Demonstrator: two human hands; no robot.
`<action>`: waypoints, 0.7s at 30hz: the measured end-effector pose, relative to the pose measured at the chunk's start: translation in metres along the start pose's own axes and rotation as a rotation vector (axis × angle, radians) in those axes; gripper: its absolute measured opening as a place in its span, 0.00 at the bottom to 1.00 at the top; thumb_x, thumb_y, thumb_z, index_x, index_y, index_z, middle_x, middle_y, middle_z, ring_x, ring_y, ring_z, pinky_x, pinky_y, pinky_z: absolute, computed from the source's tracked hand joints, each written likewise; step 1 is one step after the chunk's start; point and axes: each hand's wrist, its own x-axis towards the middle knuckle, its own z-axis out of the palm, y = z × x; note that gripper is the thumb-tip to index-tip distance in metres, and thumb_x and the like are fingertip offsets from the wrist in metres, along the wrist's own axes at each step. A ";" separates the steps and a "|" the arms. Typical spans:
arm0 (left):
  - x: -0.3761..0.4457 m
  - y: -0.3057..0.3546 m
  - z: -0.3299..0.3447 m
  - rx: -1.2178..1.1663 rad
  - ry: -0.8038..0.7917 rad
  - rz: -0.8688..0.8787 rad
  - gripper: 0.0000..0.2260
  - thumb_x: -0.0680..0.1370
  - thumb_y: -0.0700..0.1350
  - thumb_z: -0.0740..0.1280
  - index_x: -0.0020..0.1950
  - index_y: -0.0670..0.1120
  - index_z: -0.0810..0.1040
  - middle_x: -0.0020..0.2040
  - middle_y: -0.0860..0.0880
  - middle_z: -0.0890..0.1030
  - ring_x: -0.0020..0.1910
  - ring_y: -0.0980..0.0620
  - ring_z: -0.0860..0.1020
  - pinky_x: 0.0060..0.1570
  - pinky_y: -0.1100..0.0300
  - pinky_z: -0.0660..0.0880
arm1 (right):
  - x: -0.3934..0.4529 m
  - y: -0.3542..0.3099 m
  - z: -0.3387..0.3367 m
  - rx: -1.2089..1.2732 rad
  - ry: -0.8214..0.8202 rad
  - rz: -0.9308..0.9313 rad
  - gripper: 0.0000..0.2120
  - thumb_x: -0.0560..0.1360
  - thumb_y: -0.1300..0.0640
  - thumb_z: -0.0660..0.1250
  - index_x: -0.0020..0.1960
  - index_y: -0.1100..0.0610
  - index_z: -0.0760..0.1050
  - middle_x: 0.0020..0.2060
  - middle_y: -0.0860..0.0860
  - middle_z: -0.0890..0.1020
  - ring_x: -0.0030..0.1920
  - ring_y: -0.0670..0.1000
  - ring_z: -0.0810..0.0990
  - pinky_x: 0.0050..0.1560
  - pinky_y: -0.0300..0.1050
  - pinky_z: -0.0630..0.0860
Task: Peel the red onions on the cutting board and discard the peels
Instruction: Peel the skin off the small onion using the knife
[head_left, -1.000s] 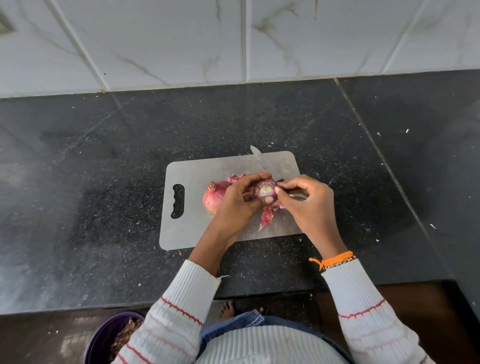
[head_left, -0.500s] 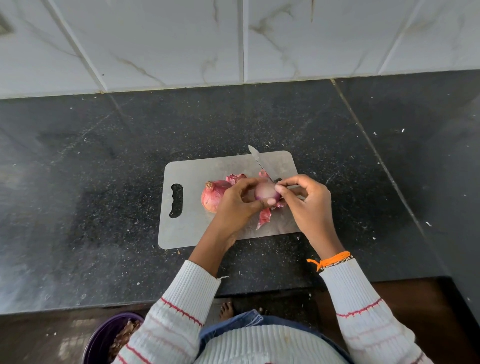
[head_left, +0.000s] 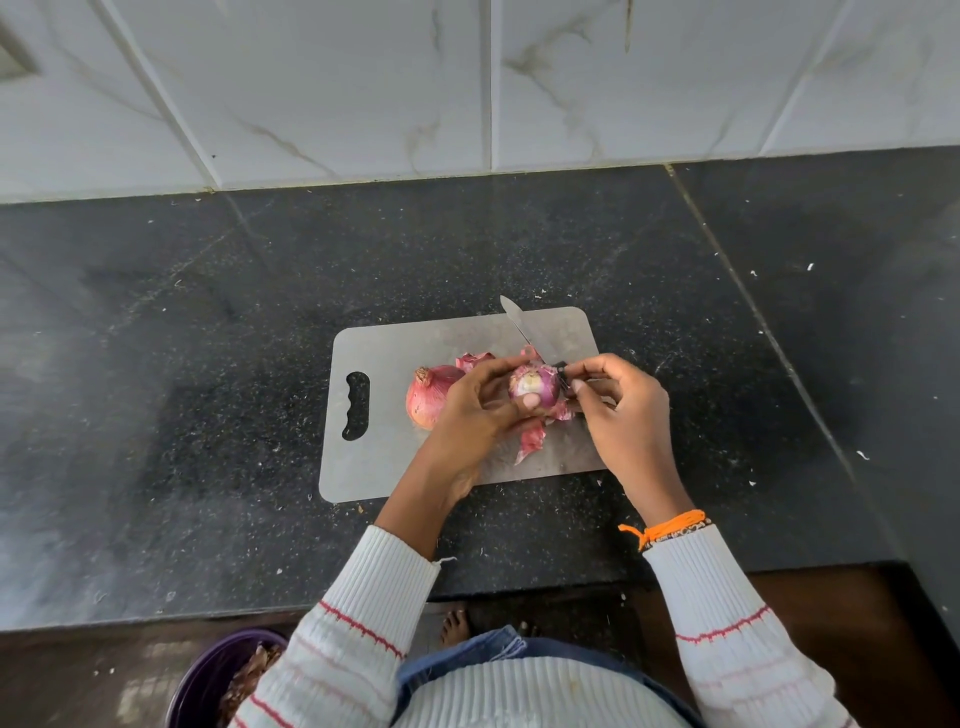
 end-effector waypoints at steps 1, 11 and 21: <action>0.001 -0.001 -0.001 0.023 0.011 0.013 0.15 0.73 0.30 0.66 0.56 0.45 0.75 0.51 0.48 0.80 0.52 0.47 0.81 0.51 0.56 0.79 | -0.001 -0.002 0.000 0.026 0.008 -0.007 0.07 0.75 0.66 0.64 0.47 0.57 0.79 0.43 0.49 0.82 0.45 0.46 0.82 0.44 0.40 0.80; 0.000 0.000 -0.002 0.205 -0.025 0.112 0.20 0.69 0.28 0.69 0.55 0.47 0.75 0.54 0.50 0.78 0.52 0.55 0.79 0.54 0.59 0.78 | 0.000 -0.008 0.004 0.024 0.010 0.037 0.02 0.74 0.60 0.67 0.45 0.58 0.77 0.40 0.49 0.80 0.40 0.43 0.79 0.36 0.31 0.76; 0.000 -0.002 -0.002 0.030 -0.055 0.111 0.20 0.71 0.29 0.67 0.58 0.46 0.75 0.57 0.46 0.78 0.57 0.48 0.78 0.58 0.54 0.76 | 0.002 0.004 0.001 -0.192 -0.048 0.013 0.04 0.70 0.63 0.71 0.41 0.57 0.77 0.38 0.49 0.79 0.37 0.43 0.77 0.36 0.31 0.74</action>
